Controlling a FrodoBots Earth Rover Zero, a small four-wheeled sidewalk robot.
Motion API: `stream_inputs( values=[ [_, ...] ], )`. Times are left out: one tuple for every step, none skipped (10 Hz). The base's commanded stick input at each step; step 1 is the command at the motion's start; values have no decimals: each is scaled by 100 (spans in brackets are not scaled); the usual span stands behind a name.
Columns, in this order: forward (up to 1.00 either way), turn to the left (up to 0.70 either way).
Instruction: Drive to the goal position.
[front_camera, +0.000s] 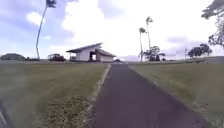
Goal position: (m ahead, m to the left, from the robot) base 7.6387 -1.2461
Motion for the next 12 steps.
stream_inputs(
  values=[
    [70,34],
    [70,35],
    [70,35],
    [70,8],
    [70,0],
    [70,0],
    [70,0],
    [70,0],
    [70,0],
    [70,0],
    [70,0],
    [70,0]
  ],
)
